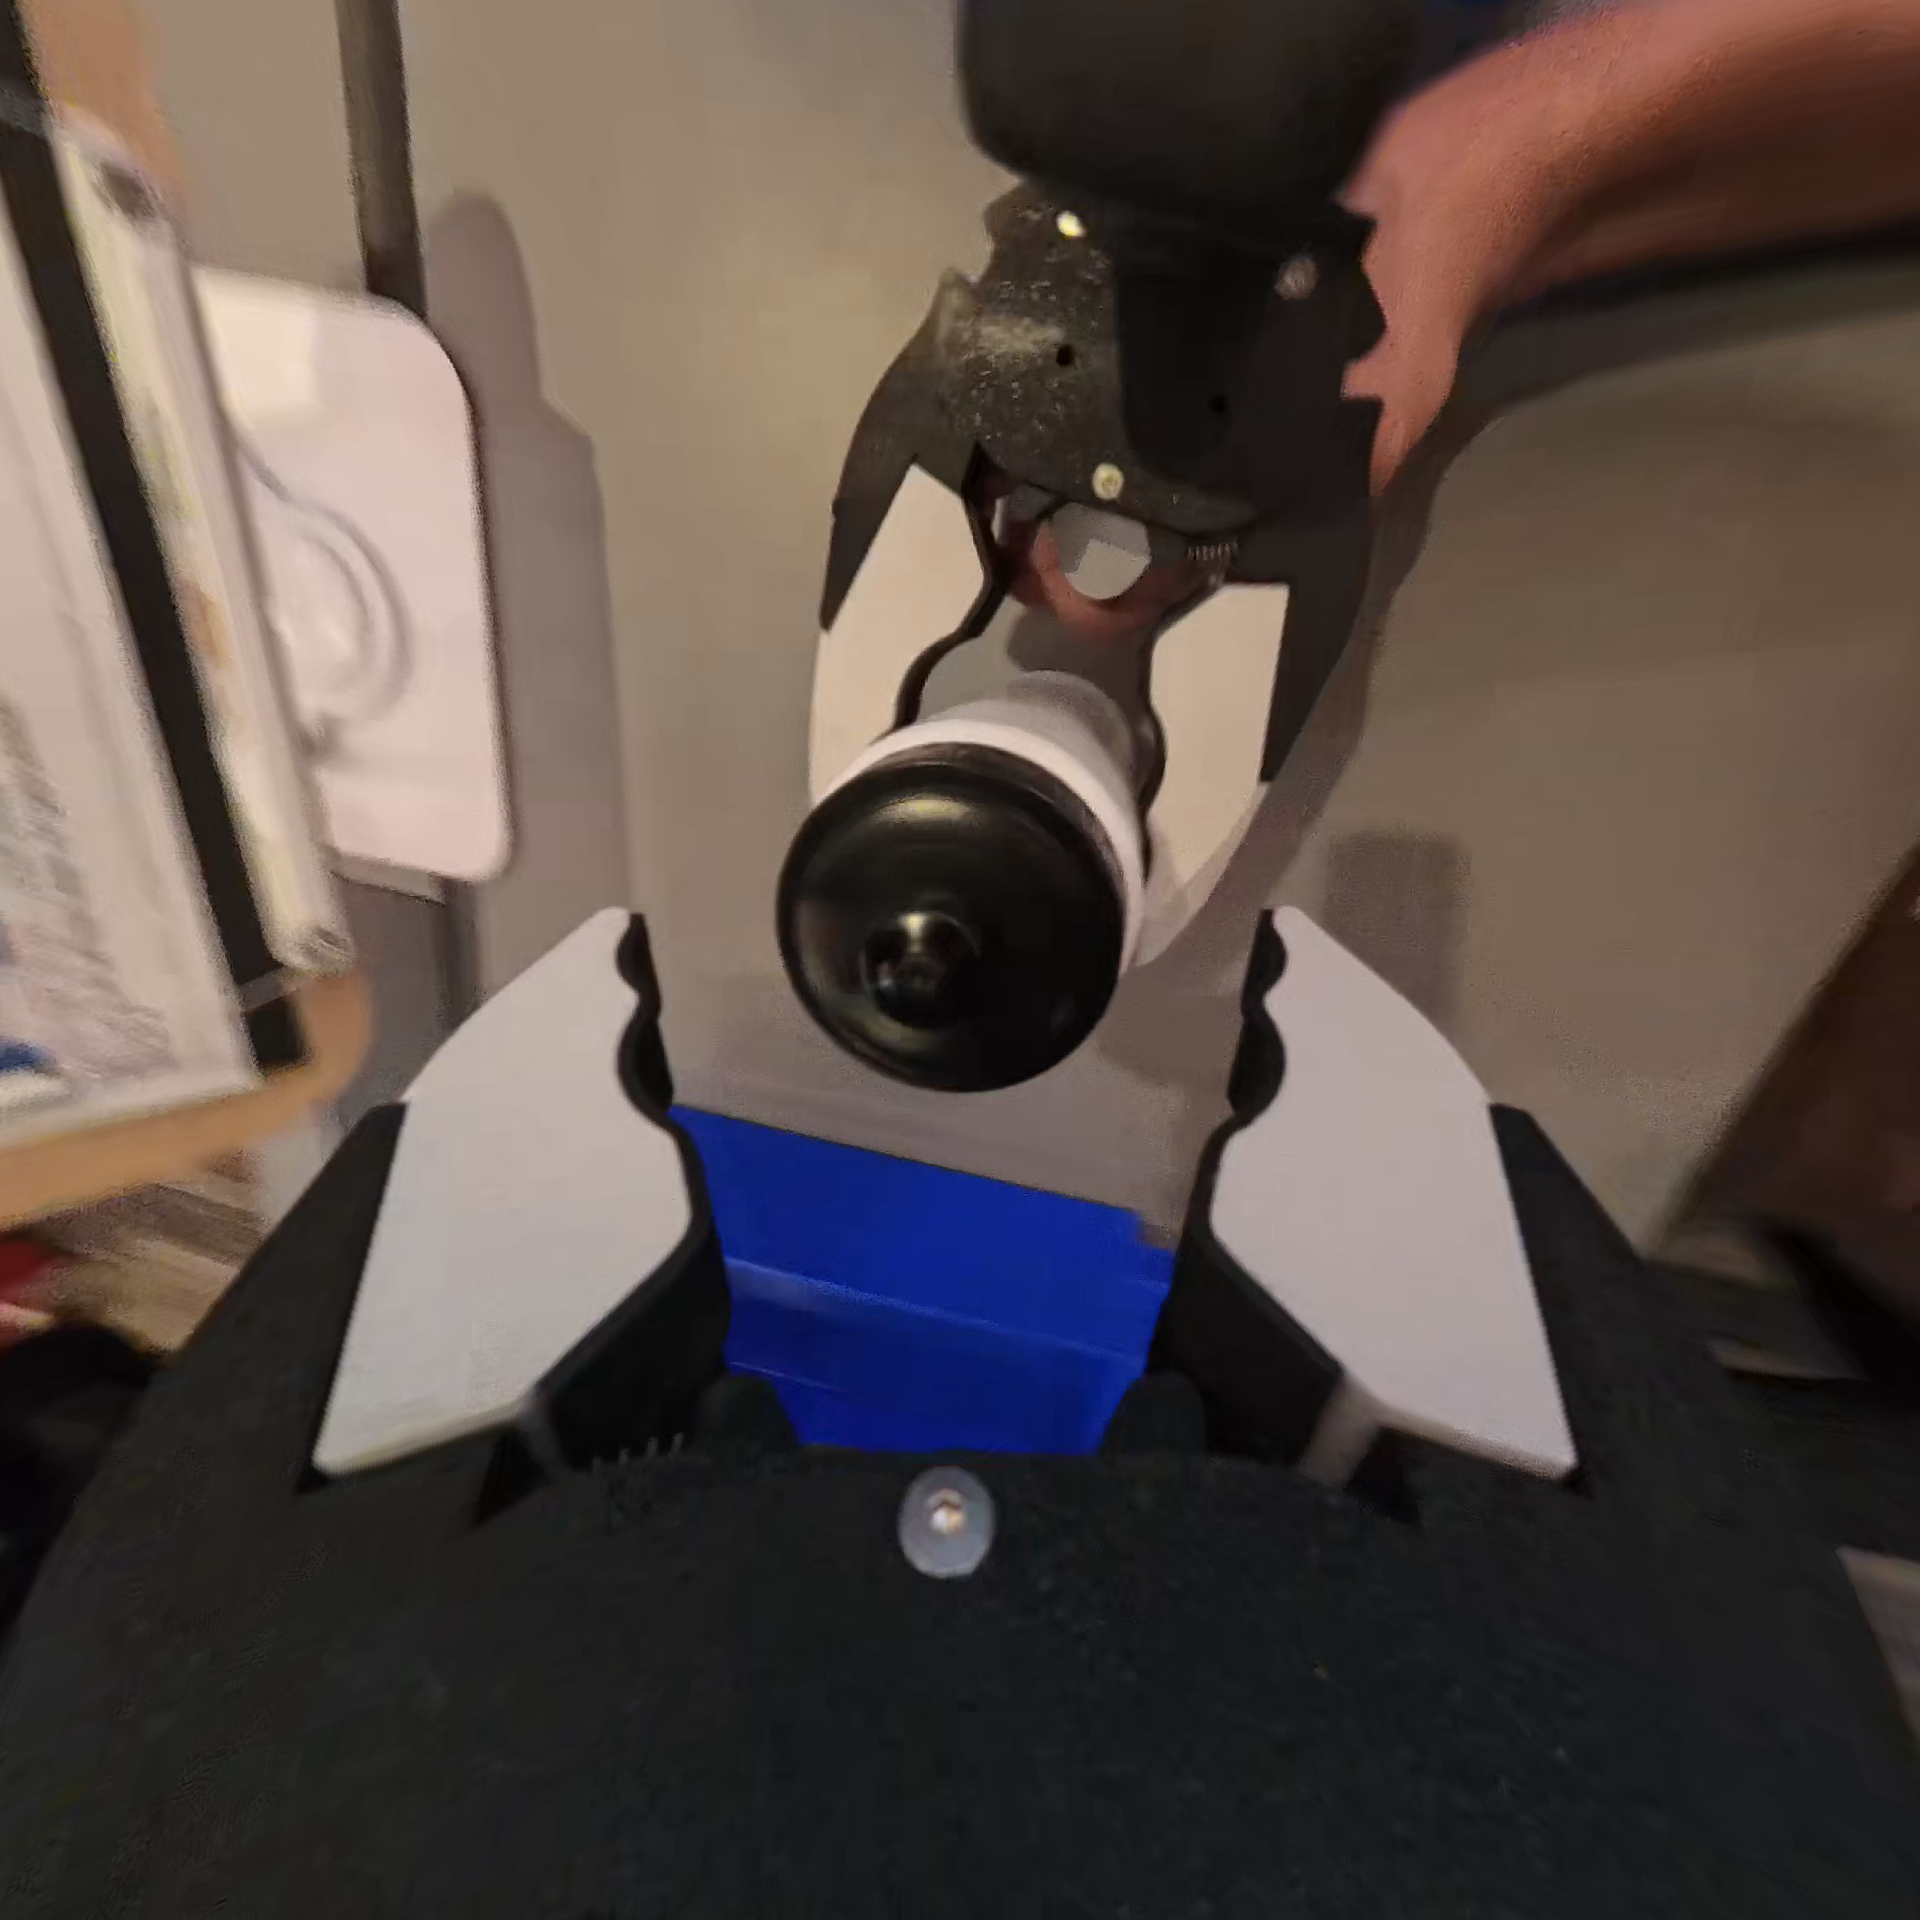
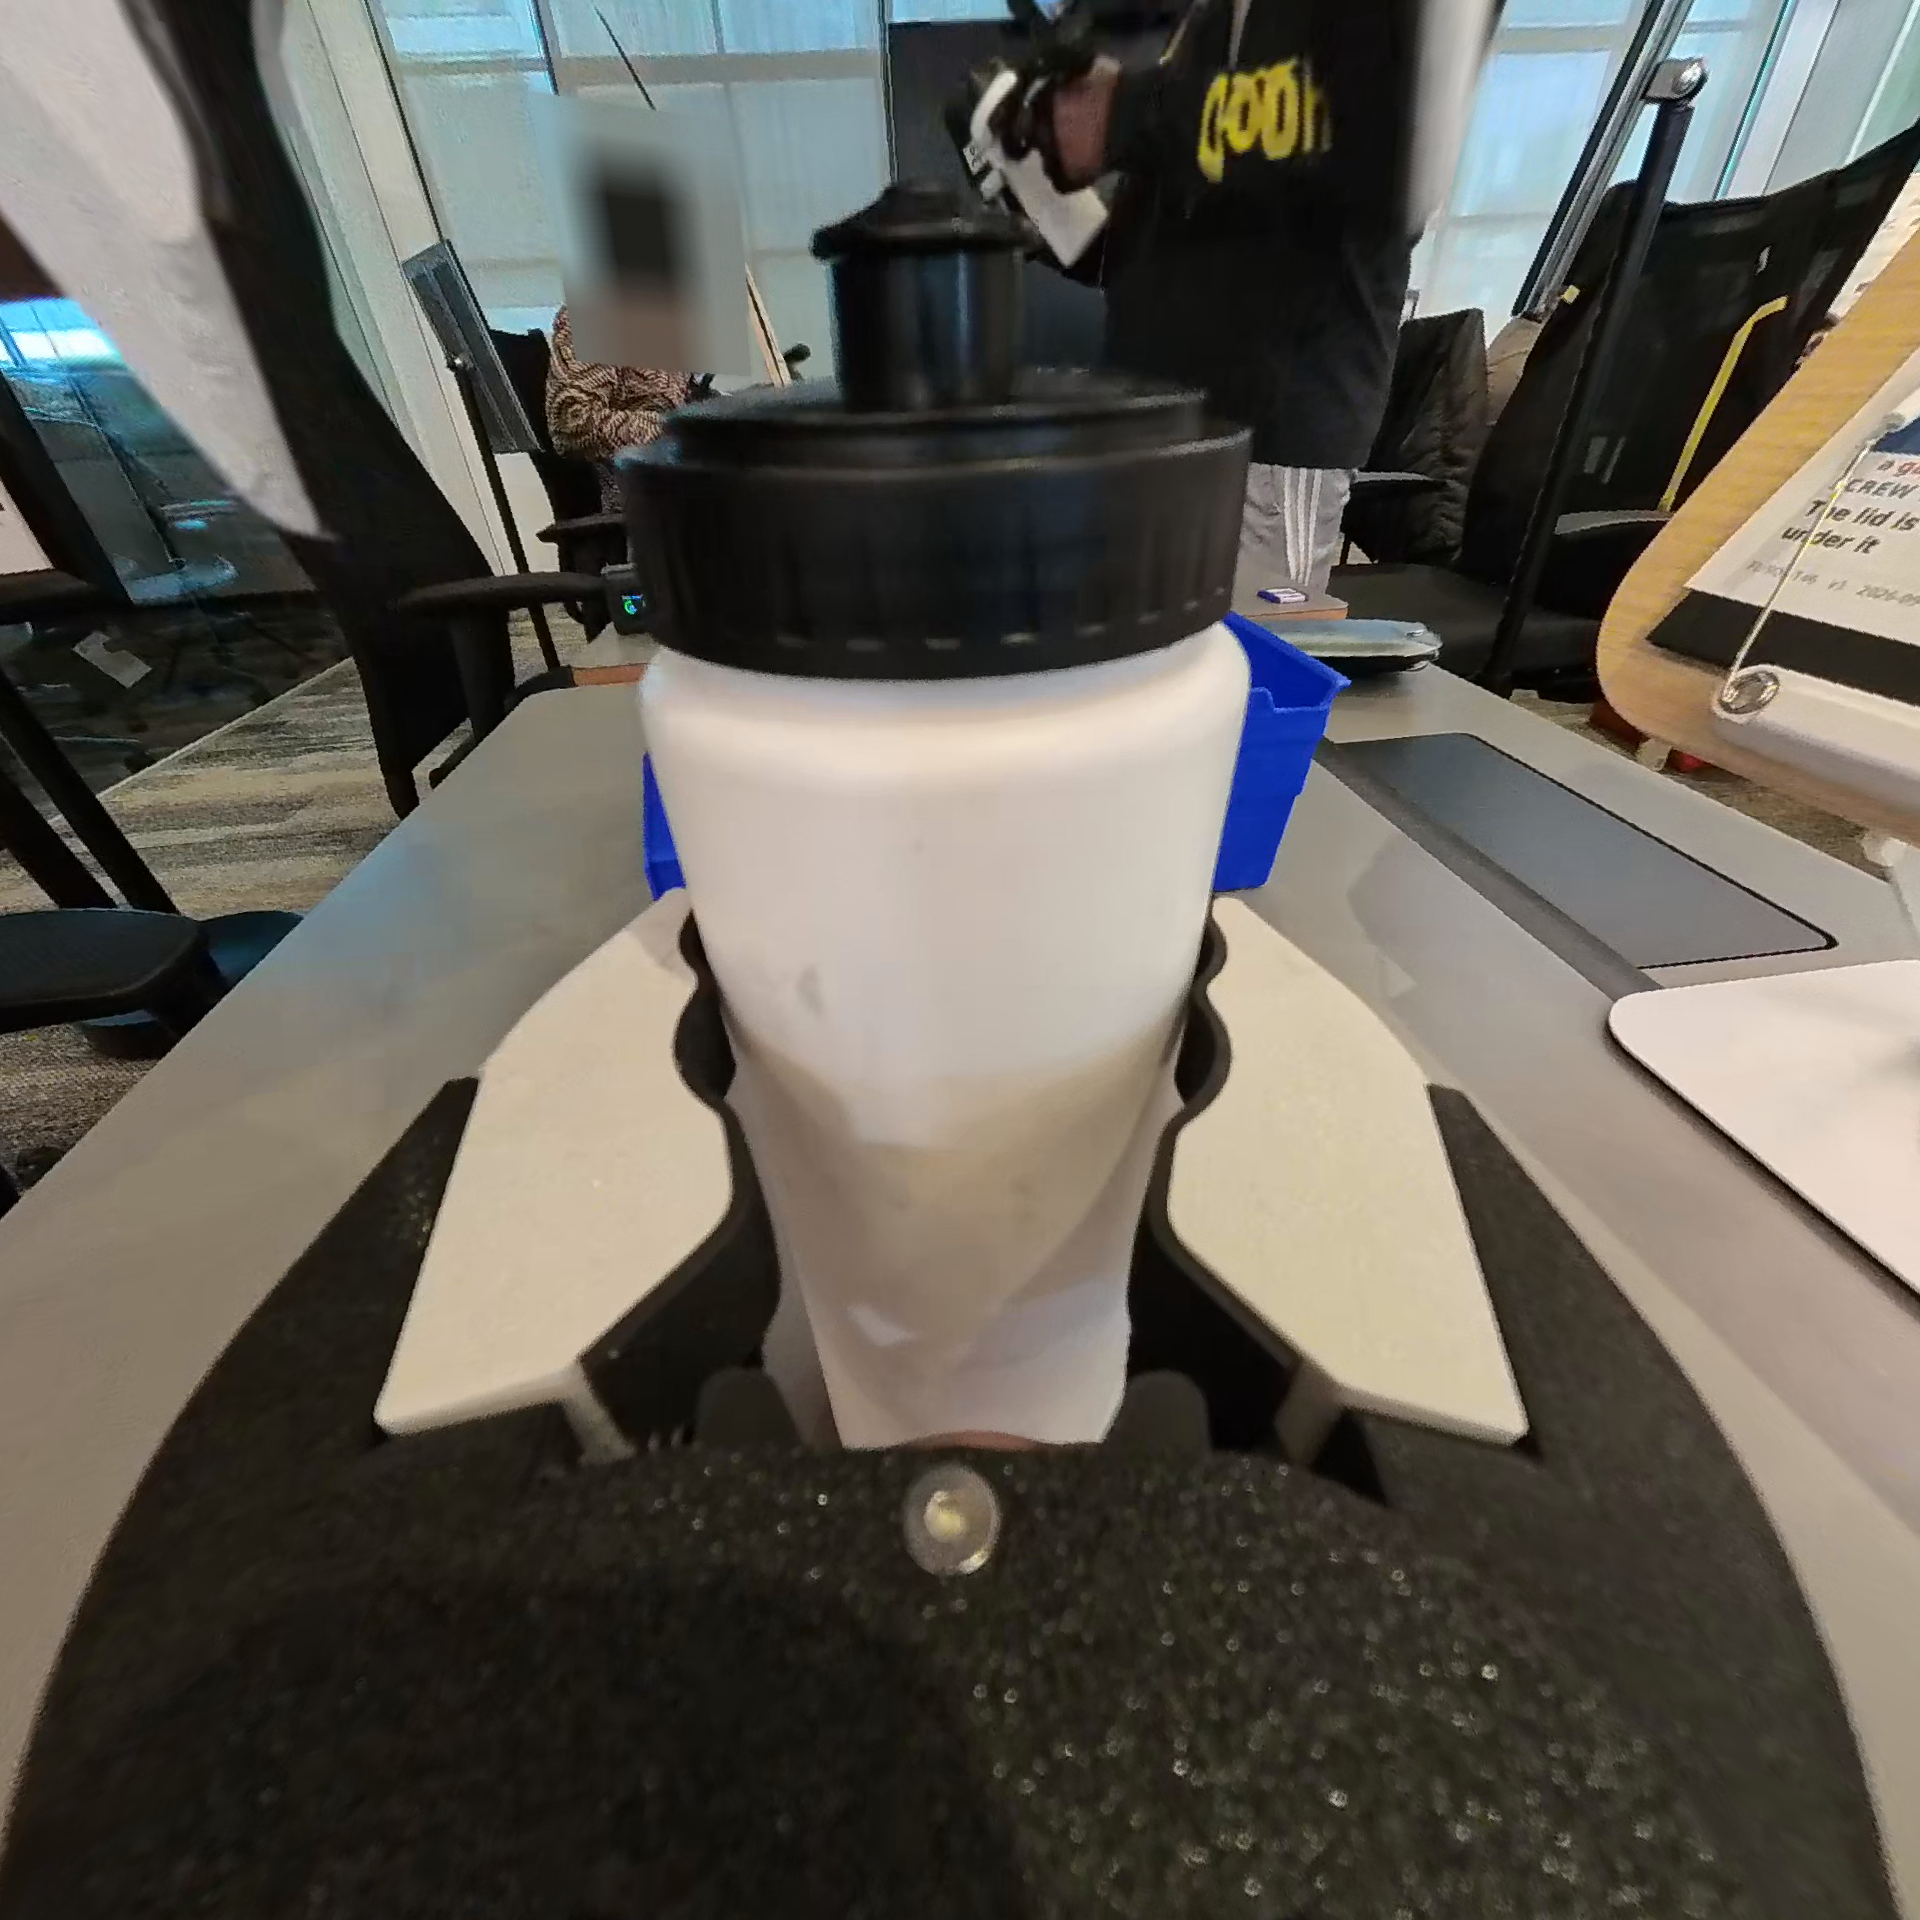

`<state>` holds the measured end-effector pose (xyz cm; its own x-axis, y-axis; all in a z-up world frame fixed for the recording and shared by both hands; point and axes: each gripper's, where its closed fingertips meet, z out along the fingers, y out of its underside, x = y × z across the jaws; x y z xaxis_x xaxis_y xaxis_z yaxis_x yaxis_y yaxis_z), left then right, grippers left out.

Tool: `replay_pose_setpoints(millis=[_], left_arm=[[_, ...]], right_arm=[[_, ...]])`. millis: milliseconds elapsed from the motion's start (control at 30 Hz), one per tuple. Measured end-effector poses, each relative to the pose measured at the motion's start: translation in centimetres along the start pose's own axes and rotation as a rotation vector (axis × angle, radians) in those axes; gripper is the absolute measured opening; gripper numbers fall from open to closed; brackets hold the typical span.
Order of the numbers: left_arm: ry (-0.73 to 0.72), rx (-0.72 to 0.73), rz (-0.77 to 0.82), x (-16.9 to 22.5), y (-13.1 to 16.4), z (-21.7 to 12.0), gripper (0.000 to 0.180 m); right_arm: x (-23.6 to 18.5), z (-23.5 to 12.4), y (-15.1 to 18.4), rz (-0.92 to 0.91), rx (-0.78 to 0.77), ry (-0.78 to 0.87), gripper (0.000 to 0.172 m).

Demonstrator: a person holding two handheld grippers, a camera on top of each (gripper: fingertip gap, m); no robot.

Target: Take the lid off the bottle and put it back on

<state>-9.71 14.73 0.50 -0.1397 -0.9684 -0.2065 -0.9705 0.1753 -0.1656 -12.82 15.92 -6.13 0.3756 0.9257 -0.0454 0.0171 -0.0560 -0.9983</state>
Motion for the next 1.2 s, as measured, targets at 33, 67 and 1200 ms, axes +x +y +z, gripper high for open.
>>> replay_pose_setpoints(millis=[33,67,1200], left_arm=[[-0.026,0.003,0.102,-0.1,0.3,-0.1,0.107],[-0.03,-0.01,0.187,-0.1,0.9,0.0,0.103],[0.243,0.099,0.148,-0.1,0.0,0.3,0.092]], right_arm=[[0.0,0.0,0.0,0.001,0.001,-0.001,0.085],[0.0,0.0,0.0,0.001,0.002,-0.001,0.085],[0.1,-0.1,0.0,0.004,0.005,-0.003,0.085]])
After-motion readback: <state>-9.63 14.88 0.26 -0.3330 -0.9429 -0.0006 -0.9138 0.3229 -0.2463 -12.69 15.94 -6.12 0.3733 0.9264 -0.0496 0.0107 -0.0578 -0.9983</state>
